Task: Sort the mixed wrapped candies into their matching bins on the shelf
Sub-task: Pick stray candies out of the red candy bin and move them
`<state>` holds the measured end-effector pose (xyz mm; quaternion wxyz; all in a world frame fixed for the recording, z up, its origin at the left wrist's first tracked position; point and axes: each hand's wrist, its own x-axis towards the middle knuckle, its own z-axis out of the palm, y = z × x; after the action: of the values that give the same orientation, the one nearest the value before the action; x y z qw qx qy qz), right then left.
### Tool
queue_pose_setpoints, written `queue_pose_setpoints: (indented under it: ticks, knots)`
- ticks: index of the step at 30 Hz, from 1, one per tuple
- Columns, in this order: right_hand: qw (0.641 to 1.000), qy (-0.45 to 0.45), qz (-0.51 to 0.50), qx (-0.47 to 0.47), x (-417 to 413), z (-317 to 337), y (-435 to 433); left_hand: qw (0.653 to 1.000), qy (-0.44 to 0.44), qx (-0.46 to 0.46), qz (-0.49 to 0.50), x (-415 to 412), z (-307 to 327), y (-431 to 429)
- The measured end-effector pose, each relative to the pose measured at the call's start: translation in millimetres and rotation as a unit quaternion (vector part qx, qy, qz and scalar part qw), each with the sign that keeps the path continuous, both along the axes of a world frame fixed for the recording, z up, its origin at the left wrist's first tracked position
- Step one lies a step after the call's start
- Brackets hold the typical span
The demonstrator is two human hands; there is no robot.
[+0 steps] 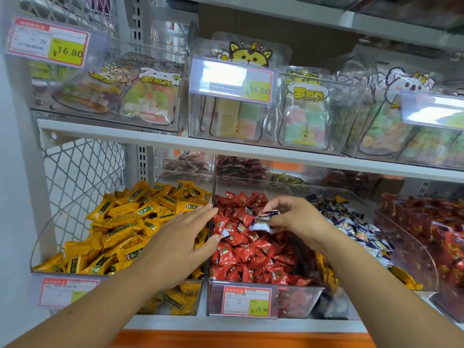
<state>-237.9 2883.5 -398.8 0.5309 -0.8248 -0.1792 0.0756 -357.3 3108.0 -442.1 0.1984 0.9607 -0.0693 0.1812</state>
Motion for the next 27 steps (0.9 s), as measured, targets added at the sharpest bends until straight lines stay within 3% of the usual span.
queue_pose_setpoints:
  ticks: [3,7,10,14,18,22,24,27]
  knots:
    - [0.999,-0.049,-0.014,-0.004,-1,7,-9,1.0,0.0,0.008,0.001,2,-1,1]
    - [0.963,-0.201,-0.175,-0.039,8,27,-42,1.0,0.004,0.018,0.005,2,0,1]
    - [0.934,-0.23,-0.252,-0.102,16,28,-75,1.0,-0.003,0.014,0.004,3,-2,2]
    - [0.941,-0.163,-0.213,-0.206,14,15,-93,1.0,-0.009,0.01,0.003,5,-5,3]
    - [0.939,-0.238,-0.173,-0.177,4,27,-65,1.0,-0.008,0.012,0.004,3,-3,1]
    - [0.947,-0.225,0.008,-0.227,-12,12,-4,1.0,0.001,0.011,0.005,2,-2,0]
    - [0.938,-0.211,0.06,-0.268,-10,-11,24,1.0,0.002,0.011,0.006,2,-1,0]
    - [0.911,-0.219,0.058,-0.344,6,-42,46,1.0,0.004,0.005,0.006,2,0,0]
